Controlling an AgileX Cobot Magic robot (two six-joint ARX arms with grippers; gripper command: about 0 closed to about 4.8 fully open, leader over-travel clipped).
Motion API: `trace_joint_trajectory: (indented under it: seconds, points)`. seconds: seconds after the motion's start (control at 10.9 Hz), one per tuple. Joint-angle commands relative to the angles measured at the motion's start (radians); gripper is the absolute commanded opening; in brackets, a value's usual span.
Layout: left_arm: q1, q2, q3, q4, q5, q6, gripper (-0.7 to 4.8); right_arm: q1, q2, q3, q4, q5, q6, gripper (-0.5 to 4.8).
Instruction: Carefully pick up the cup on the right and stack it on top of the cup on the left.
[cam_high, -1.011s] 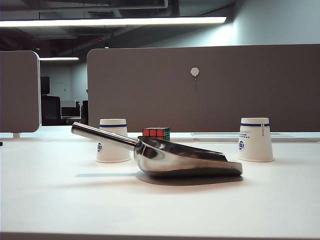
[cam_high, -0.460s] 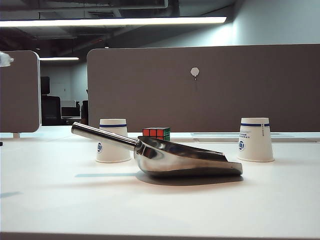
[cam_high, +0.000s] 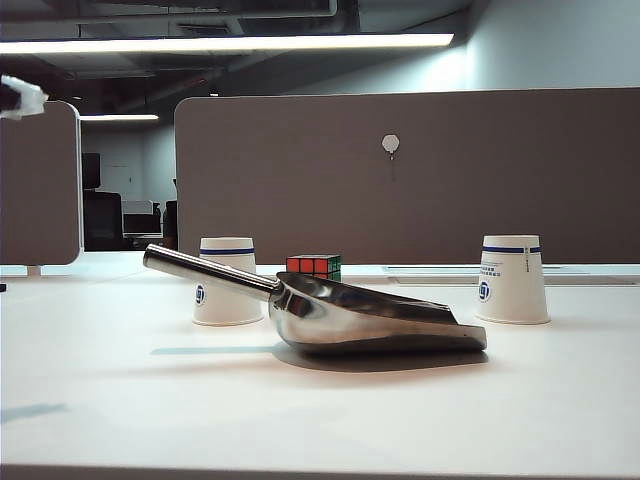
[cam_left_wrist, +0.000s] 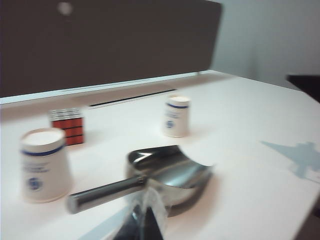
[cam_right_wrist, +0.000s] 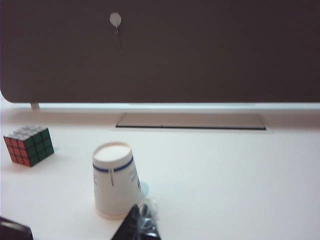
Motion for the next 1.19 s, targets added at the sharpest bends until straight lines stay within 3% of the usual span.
trace_joint_trajectory:
  seconds: [0.09, 0.18, 0.74, 1.19]
  points:
    - [0.0, 0.0, 0.003, 0.083, 0.051, -0.029, -0.05, 0.0, -0.002, 0.0, 0.069, -0.004, 0.001, 0.0]
    - [0.0, 0.0, 0.003, 0.173, 0.052, -0.07, -0.05, 0.0, -0.002, 0.0, 0.137, -0.074, 0.0, 0.04]
    - [0.0, 0.0, 0.003, 0.17, 0.052, -0.07, -0.05, 0.0, -0.002, 0.074, 0.166, -0.086, -0.009, 0.24]
    - [0.0, 0.0, 0.003, 0.168, 0.052, -0.078, -0.05, -0.001, 0.006, 0.406, -0.13, -0.06, -0.087, 0.5]
